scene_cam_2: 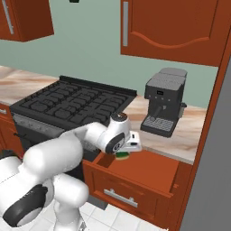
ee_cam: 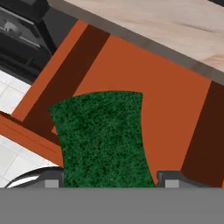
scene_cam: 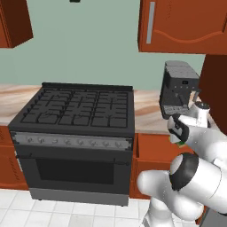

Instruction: Restock the sink supplies by placing the sponge and soap dispenser on the counter and next to the sink. Make sure the soap dispenser is upright.

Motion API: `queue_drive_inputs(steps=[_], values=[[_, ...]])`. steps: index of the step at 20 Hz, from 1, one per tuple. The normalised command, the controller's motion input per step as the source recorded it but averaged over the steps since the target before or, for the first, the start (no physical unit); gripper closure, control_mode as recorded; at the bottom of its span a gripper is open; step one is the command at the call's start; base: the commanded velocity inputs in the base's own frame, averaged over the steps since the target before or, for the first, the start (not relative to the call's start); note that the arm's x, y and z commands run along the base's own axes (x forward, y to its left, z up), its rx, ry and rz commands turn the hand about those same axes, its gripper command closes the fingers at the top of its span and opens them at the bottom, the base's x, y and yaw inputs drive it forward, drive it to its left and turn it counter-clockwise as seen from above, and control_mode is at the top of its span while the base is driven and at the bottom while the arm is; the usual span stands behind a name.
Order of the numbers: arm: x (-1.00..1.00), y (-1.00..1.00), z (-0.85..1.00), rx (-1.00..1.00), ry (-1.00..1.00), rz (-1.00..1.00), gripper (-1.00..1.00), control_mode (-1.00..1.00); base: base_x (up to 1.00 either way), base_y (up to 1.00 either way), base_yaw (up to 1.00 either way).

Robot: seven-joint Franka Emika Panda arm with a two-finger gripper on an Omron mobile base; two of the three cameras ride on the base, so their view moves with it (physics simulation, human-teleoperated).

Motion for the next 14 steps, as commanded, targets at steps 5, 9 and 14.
queue_drive_inputs(steps=[5,9,14], values=[[-0.36,0.06,1.00,0.00,0.00,0.00,1.00,-1.00,0.00,0.00,0.00],[-0.07,0.44,0.92,0.00,0.01,0.00,1.00,-1.00,0.00,0.00,0.00],[0.00,0.85,0.54,0.00,0.06,0.01,1.00,-1.00,0.00,0.00,0.00]])
